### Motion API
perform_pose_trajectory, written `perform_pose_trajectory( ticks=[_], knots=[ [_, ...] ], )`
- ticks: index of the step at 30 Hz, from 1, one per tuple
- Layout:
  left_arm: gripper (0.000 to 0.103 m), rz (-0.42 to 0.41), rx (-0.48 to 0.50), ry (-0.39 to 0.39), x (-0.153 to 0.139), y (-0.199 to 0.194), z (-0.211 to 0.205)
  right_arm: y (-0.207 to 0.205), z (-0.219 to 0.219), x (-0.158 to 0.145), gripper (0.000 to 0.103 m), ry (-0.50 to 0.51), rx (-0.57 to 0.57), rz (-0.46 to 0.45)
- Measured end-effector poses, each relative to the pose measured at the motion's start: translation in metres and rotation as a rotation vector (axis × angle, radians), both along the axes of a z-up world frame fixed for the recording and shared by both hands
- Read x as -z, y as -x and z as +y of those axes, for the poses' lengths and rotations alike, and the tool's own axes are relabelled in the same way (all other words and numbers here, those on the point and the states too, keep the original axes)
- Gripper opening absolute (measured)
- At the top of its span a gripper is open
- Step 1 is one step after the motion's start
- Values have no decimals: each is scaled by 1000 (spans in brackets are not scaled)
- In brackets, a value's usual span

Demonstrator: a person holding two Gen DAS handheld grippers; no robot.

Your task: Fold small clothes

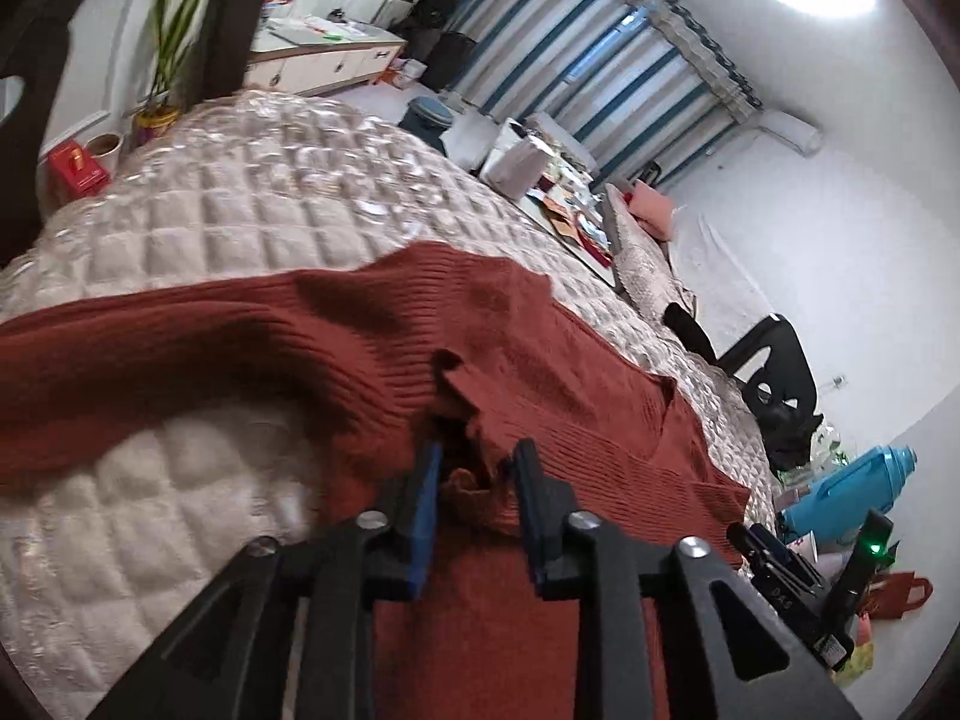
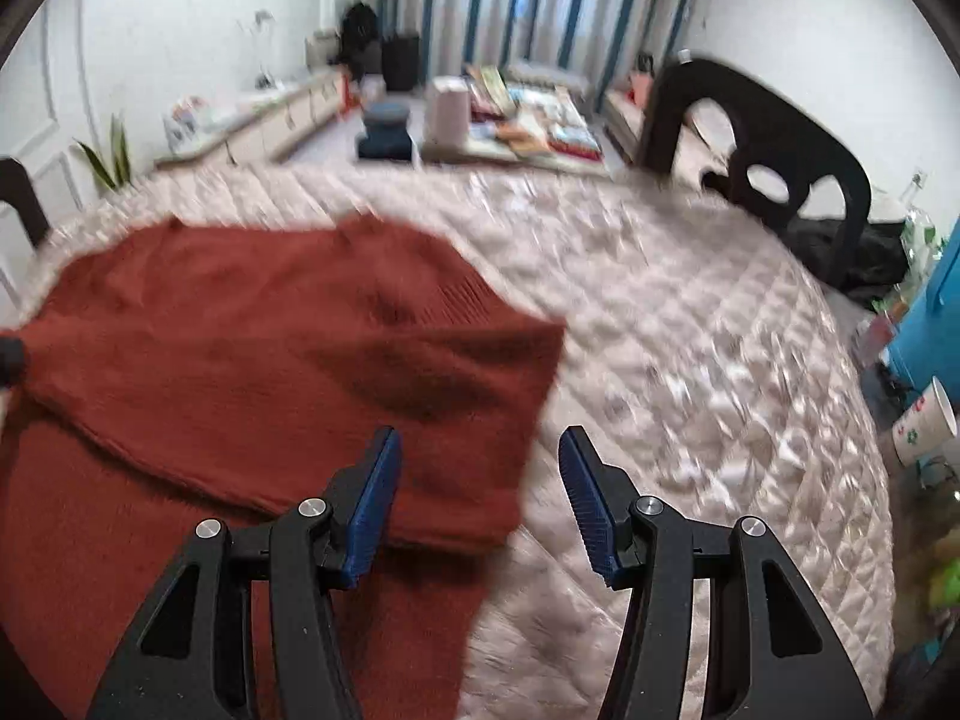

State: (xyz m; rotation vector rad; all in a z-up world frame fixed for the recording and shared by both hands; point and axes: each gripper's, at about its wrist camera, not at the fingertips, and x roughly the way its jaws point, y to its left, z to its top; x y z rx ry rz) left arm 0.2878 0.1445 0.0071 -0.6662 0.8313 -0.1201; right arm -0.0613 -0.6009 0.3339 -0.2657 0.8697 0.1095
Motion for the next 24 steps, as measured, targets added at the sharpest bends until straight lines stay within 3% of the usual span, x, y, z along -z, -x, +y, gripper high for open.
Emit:
perform_pose_trajectory(
  ticks=[4, 9, 12, 18, 24],
  knots=[
    [54, -13, -6, -14, -7, 14, 14, -14, 17, 24, 55, 63, 8, 121],
    [68, -28, 4, -74, -22, 36, 31, -2, 33, 8, 55, 78, -22, 64],
    [80, -36, 10, -108, -30, 52, 41, 16, 55, -9, 55, 18, -133, 20],
    [83, -29, -24, -198, -37, 89, 65, 46, 117, -23, 55, -115, -359, 25],
    [86, -20, -92, -332, -43, 144, 93, 72, 179, -10, 55, -162, -561, 69]
  ],
)
